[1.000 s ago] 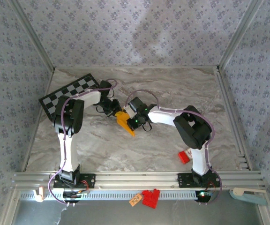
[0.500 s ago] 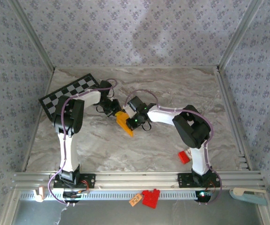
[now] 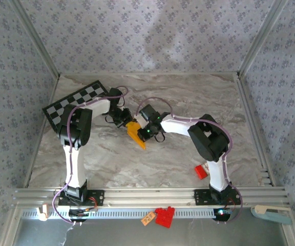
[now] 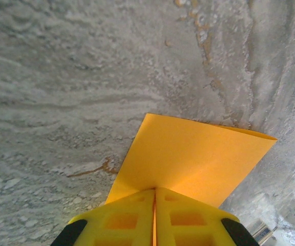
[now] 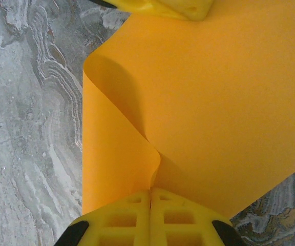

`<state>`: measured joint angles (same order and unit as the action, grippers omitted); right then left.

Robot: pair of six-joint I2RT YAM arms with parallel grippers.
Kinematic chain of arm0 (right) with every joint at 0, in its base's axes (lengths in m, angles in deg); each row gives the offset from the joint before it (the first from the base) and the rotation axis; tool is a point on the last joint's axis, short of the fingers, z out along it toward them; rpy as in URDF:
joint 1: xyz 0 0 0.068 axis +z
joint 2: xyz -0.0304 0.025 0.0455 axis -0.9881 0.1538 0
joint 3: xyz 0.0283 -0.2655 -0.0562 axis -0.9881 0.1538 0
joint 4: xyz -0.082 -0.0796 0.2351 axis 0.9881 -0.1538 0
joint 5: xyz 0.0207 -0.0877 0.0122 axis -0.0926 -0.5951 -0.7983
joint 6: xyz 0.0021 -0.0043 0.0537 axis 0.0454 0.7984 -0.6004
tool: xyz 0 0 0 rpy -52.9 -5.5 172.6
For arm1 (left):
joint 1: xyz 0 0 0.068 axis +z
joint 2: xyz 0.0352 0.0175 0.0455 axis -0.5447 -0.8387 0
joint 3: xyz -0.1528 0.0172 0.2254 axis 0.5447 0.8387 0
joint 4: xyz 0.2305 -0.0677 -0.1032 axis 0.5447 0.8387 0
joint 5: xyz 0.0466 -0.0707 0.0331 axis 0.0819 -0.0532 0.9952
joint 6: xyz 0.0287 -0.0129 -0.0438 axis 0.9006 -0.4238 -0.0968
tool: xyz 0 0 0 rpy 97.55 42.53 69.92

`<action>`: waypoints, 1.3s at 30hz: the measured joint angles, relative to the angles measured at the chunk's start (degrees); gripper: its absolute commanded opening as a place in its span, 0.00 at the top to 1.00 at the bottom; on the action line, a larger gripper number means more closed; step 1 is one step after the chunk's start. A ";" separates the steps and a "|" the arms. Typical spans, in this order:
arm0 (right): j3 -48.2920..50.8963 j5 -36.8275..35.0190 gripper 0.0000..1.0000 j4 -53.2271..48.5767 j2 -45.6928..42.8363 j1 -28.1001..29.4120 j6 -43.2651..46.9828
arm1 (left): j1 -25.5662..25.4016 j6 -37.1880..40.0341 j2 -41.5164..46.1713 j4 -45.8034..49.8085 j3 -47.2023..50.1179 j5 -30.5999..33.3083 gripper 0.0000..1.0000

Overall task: Fold a paper plane with a square sheet of paper (pick it up from the middle)
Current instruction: Third fold the triangle at the center of the table.

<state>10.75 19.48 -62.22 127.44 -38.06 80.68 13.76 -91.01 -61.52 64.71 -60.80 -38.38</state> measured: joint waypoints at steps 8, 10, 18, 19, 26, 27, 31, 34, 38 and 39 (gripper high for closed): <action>-0.66 0.00 0.98 -0.92 0.33 0.00 0.00 | 0.35 -0.79 0.76 -0.04 0.02 -0.20 0.84; -0.68 0.00 0.98 -0.94 0.35 0.00 0.00 | 0.96 -1.70 2.49 -0.79 1.07 -0.22 0.80; -1.22 0.02 0.98 -1.27 0.68 0.00 -0.02 | 4.22 -8.35 14.95 -7.89 12.57 -0.44 0.74; -1.40 0.02 0.99 -1.36 0.79 0.00 -0.02 | 4.13 -9.57 16.31 -9.44 14.58 -0.85 0.74; -1.84 0.02 0.99 -1.70 1.03 0.00 -0.02 | 1.03 -17.07 21.29 -17.75 24.92 -2.80 0.83; -1.88 0.02 0.99 -1.77 1.07 0.00 -0.02 | 0.28 -17.68 21.51 -18.53 25.46 -3.02 0.83; -2.05 0.22 0.99 -1.92 1.18 0.00 -0.02 | -2.58 -19.45 21.88 -21.22 26.95 -3.23 0.87; -2.27 0.42 0.99 -2.01 1.33 -0.02 -0.04 | -3.63 -20.52 21.88 -23.04 28.17 -3.50 0.87; -2.36 0.44 0.99 -2.03 1.42 -0.11 -0.04 | -3.76 -20.90 21.33 -23.80 28.48 -3.45 0.88; -2.38 0.46 0.99 -2.05 1.42 -0.11 -0.04 | -3.76 -20.92 21.18 -23.91 28.48 -3.45 0.88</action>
<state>8.37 19.93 -64.28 128.86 -38.17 80.64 10.00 -111.93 -40.34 40.79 -32.32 -41.83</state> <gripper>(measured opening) 0.054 0.124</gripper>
